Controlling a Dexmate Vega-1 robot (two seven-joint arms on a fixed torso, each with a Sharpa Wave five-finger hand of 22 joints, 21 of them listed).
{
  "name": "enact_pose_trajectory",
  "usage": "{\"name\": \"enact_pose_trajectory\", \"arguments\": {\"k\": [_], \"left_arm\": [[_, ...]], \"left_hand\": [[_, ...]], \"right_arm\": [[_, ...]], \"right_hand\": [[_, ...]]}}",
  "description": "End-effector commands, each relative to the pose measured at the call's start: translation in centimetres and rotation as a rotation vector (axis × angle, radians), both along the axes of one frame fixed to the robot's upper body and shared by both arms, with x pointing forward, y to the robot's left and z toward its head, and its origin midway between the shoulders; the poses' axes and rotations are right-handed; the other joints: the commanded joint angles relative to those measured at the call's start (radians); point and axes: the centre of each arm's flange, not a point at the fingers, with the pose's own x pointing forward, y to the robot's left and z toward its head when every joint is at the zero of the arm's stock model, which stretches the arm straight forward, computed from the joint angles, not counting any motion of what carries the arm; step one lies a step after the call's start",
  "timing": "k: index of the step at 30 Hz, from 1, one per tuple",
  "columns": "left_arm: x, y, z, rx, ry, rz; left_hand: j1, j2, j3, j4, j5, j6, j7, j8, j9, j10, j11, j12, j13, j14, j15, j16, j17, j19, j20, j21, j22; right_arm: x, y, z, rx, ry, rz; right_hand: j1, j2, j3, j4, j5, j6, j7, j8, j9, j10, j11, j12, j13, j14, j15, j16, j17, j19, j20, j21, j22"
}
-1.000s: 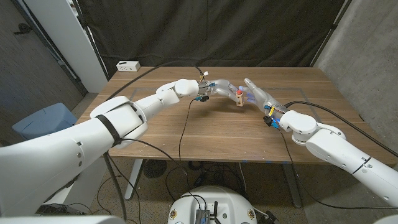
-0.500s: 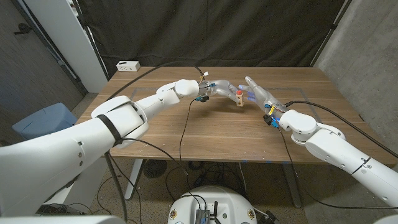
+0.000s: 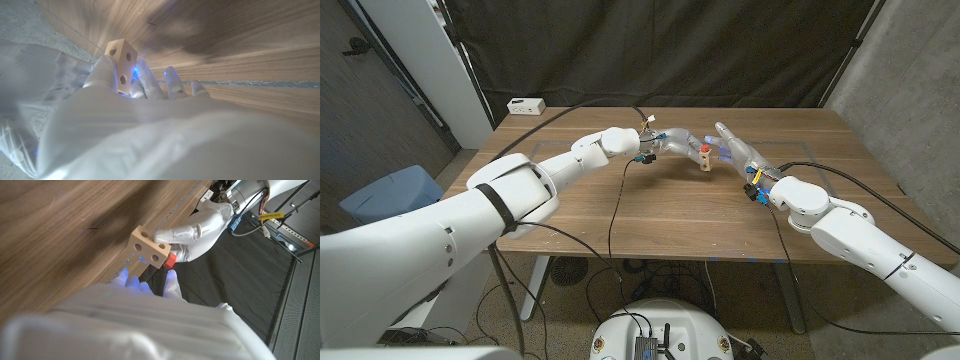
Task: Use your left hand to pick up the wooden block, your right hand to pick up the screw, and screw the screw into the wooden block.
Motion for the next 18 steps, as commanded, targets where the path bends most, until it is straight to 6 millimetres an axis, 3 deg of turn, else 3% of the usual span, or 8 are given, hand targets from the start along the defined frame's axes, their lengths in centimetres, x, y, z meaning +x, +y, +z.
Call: {"name": "enact_pose_trajectory", "arguments": {"k": [1,18], "left_arm": [[-0.17,-0.13,0.04,0.003,-0.002,-0.008],[-0.09,-0.03,-0.04,-0.002,0.001,-0.002]], "left_hand": [[-0.002,0.001,0.005,0.002,0.007,0.004,-0.001,0.007,0.004,0.006,0.003,-0.002,0.005,0.006,0.006,0.000,0.003,0.004,0.005,0.005,0.002],[-0.003,0.001,0.005,0.002,0.007,0.004,0.000,0.008,0.004,0.007,0.004,-0.002,0.005,0.006,0.006,0.000,0.003,0.005,0.005,0.005,0.002]], "right_arm": [[0.31,-0.04,-0.35,-0.001,0.020,-0.003],[0.40,0.01,-0.50,-0.006,0.029,0.005]], "right_hand": [[0.012,0.003,-0.003,0.007,0.004,0.009,-0.001,0.005,0.002,-0.112,-0.007,0.006,0.002,-0.151,-0.002,0.005,0.002,-0.003,0.008,0.006,0.003],[0.014,0.002,-0.006,0.008,0.005,0.010,-0.003,0.006,0.002,-0.112,-0.007,0.006,0.002,-0.151,-0.002,0.005,0.002,-0.003,0.008,0.006,0.003]]}}
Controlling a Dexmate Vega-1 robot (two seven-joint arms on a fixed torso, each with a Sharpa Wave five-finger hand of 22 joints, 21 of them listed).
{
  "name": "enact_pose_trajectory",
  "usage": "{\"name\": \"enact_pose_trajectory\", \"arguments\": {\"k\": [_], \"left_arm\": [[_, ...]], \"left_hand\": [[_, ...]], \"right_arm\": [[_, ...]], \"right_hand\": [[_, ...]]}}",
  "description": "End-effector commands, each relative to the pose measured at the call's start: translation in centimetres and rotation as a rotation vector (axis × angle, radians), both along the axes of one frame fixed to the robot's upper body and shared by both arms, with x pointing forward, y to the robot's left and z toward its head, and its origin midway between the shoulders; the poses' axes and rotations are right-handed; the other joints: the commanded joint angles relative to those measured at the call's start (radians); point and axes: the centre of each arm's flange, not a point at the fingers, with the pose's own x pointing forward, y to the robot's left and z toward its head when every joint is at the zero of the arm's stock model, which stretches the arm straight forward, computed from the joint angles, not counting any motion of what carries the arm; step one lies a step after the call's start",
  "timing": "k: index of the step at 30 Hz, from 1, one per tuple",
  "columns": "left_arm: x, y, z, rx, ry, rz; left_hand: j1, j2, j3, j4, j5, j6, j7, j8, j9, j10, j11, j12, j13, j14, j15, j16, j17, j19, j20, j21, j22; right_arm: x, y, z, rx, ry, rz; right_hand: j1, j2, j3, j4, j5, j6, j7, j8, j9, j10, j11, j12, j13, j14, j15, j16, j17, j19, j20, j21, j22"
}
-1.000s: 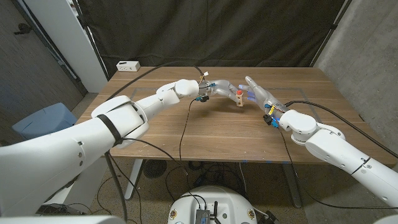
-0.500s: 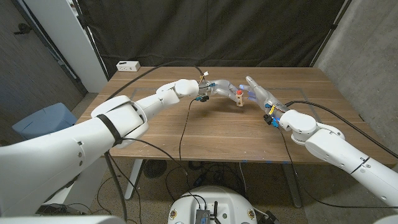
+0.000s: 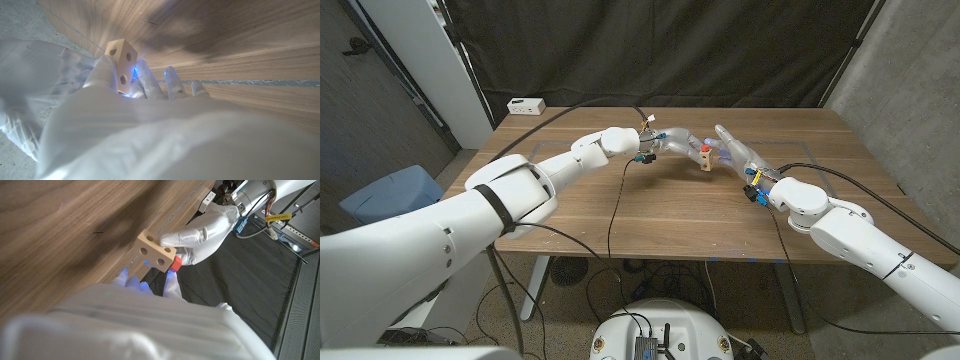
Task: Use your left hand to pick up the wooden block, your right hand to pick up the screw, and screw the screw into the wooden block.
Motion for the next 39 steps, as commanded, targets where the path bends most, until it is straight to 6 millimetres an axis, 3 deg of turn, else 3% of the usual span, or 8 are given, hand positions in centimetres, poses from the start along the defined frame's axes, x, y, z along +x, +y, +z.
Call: {"name": "enact_pose_trajectory", "arguments": {"k": [1,39], "left_arm": [[0.12,0.10,-0.13,-0.002,0.005,0.007],[0.54,0.23,-0.18,-0.005,0.015,0.020]], "left_hand": [[-0.002,0.001,0.006,0.003,0.005,0.004,0.000,0.009,0.004,0.007,0.004,-0.002,0.005,0.006,0.006,0.001,0.003,0.005,0.005,0.005,0.002],[-0.002,0.002,0.006,0.002,0.005,0.005,0.001,0.009,0.004,0.008,0.004,-0.002,0.005,0.006,0.007,0.001,0.003,0.006,0.005,0.005,0.002]], "right_arm": [[0.07,0.01,-0.11,-0.004,0.009,0.006],[-0.20,0.40,-0.32,-0.015,0.020,0.013]], "right_hand": [[0.010,-0.002,-0.003,0.006,0.005,0.010,-0.002,0.005,0.002,-0.112,-0.007,0.006,0.002,-0.151,-0.002,0.005,0.002,-0.004,0.009,0.006,0.003],[0.012,-0.002,-0.007,0.009,0.007,0.013,-0.002,0.006,0.002,-0.110,-0.005,0.007,0.002,-0.150,-0.002,0.005,0.001,-0.003,0.008,0.007,0.003]]}}
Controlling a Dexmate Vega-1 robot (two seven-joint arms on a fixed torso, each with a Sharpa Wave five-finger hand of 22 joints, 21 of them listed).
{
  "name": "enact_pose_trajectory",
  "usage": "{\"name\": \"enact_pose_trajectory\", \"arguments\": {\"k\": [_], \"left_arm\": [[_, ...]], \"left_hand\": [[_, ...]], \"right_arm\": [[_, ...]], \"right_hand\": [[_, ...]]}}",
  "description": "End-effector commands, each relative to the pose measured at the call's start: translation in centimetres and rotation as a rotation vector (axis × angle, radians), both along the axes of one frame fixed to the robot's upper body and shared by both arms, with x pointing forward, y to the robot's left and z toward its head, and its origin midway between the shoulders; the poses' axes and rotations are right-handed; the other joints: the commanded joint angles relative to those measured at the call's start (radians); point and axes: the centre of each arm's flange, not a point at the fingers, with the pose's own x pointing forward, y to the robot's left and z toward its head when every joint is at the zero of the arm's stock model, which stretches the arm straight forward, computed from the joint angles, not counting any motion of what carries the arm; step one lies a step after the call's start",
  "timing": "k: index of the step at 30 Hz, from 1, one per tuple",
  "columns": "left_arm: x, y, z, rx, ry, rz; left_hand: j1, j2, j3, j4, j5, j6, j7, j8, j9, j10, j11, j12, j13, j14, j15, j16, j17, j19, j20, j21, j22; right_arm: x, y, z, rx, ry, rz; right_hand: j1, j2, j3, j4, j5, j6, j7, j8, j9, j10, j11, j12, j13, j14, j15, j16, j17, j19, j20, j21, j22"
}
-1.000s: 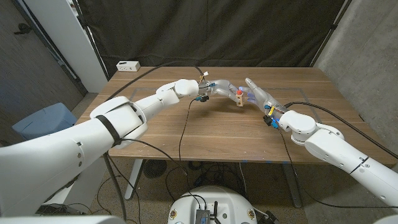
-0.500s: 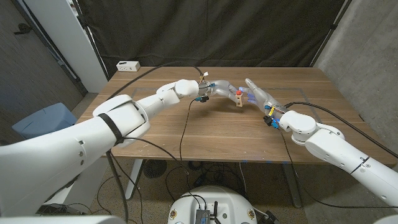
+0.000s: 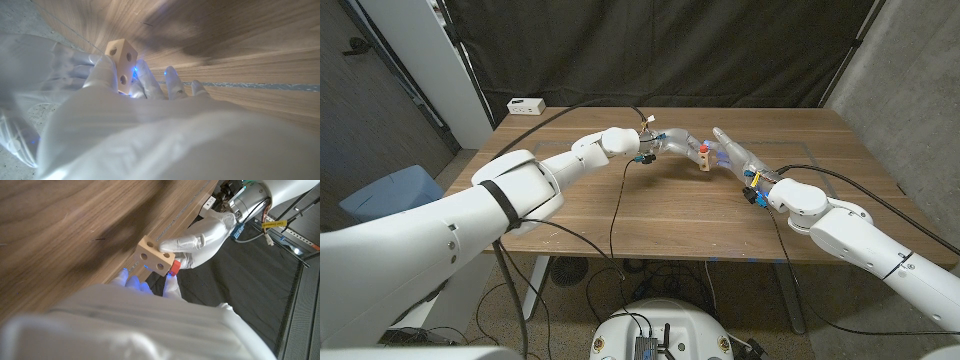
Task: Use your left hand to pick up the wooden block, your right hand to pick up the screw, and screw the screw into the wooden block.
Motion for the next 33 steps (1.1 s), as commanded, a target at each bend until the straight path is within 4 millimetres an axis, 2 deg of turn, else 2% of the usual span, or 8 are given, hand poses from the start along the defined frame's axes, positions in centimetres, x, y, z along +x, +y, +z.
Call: {"name": "enact_pose_trajectory", "arguments": {"k": [1,33], "left_arm": [[0.0,0.1,0.0,0.000,0.001,0.000],[-0.1,0.0,-0.3,-0.003,0.004,-0.009]], "left_hand": [[-0.002,0.002,0.004,0.000,0.007,0.005,-0.001,0.005,0.004,0.008,0.004,-0.002,0.005,0.006,0.007,0.001,0.003,0.006,0.005,0.005,0.002],[-0.004,0.003,0.004,0.001,0.007,0.006,-0.001,0.005,0.004,0.007,0.005,-0.001,0.006,0.007,0.007,0.001,0.003,0.006,0.005,0.005,0.002]], "right_arm": [[-0.2,0.1,0.0,-0.003,-0.001,0.001],[-1.5,0.2,-0.4,-0.017,0.001,-0.003]], "right_hand": [[0.007,0.003,-0.003,0.005,0.004,0.009,0.002,0.006,0.002,-0.110,-0.005,0.007,0.002,-0.150,-0.002,0.005,0.001,-0.003,0.008,0.007,0.003],[0.009,0.005,-0.007,0.008,0.006,0.015,0.002,0.007,0.003,-0.108,-0.006,0.007,0.002,-0.150,-0.001,0.006,0.001,-0.003,0.007,0.008,0.003]]}}
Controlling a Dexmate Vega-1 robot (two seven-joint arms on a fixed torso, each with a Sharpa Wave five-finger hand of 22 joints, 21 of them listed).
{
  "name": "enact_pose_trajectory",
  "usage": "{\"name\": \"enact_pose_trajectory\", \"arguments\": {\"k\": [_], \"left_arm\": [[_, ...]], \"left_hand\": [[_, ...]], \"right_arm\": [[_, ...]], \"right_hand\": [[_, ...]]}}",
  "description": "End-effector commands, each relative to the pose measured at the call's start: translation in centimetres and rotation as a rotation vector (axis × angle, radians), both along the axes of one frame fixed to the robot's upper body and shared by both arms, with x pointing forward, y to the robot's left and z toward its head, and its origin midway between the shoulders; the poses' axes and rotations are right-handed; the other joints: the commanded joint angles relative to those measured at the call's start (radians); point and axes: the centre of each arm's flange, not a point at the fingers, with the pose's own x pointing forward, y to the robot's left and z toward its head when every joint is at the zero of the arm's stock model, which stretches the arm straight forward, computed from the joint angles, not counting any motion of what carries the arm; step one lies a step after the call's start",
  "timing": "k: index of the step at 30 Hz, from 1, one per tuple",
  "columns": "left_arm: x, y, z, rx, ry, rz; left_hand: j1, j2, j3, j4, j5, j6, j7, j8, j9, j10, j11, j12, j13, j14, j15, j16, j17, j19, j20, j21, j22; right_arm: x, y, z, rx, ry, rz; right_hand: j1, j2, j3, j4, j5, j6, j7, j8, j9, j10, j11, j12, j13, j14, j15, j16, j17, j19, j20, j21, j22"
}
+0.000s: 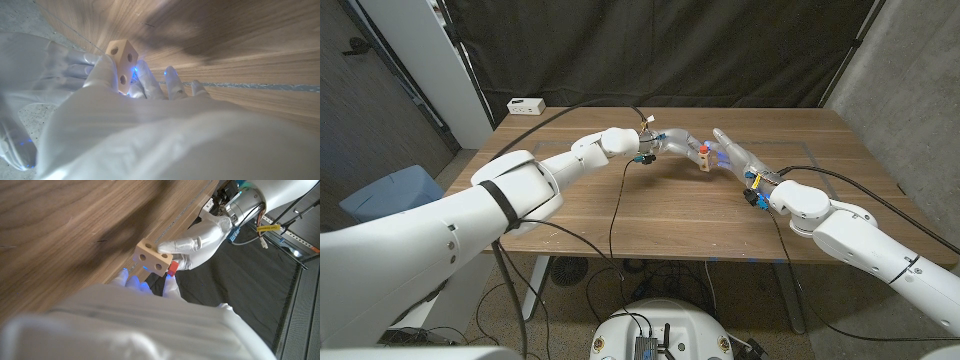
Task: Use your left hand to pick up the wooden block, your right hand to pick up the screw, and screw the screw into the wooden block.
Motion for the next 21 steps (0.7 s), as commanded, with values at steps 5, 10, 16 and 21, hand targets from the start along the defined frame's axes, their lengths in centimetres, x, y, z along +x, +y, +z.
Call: {"name": "enact_pose_trajectory", "arguments": {"k": [5,10,16,21], "left_arm": [[-0.01,0.01,-0.16,-0.003,0.004,-0.001],[-0.03,-0.05,-0.17,-0.002,0.004,-0.002],[-0.06,-0.07,-0.18,-0.003,0.003,-0.004],[-0.10,-0.10,-0.18,-0.003,0.002,-0.006]], "left_hand": [[-0.004,0.002,0.005,0.002,0.007,0.007,-0.001,0.009,0.004,0.008,0.006,-0.001,0.006,0.007,0.006,0.001,0.003,0.007,0.005,0.005,0.002],[-0.004,0.002,0.005,0.002,0.007,0.007,-0.001,0.009,0.004,0.008,0.006,-0.001,0.005,0.008,0.007,0.001,0.003,0.007,0.005,0.005,0.002],[-0.004,0.002,0.005,0.002,0.007,0.008,-0.001,0.009,0.004,0.007,0.005,-0.002,0.005,0.007,0.007,0.001,0.003,0.007,0.005,0.005,0.002],[-0.004,0.003,0.005,0.002,0.007,0.006,0.000,0.009,0.004,0.007,0.005,-0.002,0.005,0.007,0.008,0.000,0.003,0.006,0.005,0.005,0.002]], "right_arm": [[-0.49,-0.09,-0.31,-0.002,0.003,-0.005],[-0.66,-0.19,-0.46,0.004,0.006,-0.011],[-0.88,-0.29,-0.57,0.002,0.004,-0.013],[-1.07,-0.32,-0.69,0.005,0.003,-0.017]], "right_hand": [[0.010,0.005,-0.003,0.005,0.007,0.008,-0.001,0.007,0.003,-0.108,-0.005,0.004,0.002,-0.149,-0.001,0.006,0.001,-0.002,0.006,0.003,0.003],[0.010,0.006,-0.003,0.005,0.007,0.008,-0.001,0.006,0.003,-0.108,-0.006,0.004,0.002,-0.150,-0.001,0.006,0.001,-0.003,0.006,0.003,0.003],[0.011,0.006,-0.004,0.005,0.007,0.009,0.000,0.007,0.003,-0.106,-0.005,0.005,0.002,-0.149,-0.001,0.006,0.001,-0.002,0.006,0.003,0.003],[0.011,0.006,-0.004,0.006,0.008,0.011,0.000,0.007,0.003,-0.105,-0.004,0.005,0.002,-0.149,-0.001,0.006,0.001,-0.001,0.005,0.003,0.003]]}}
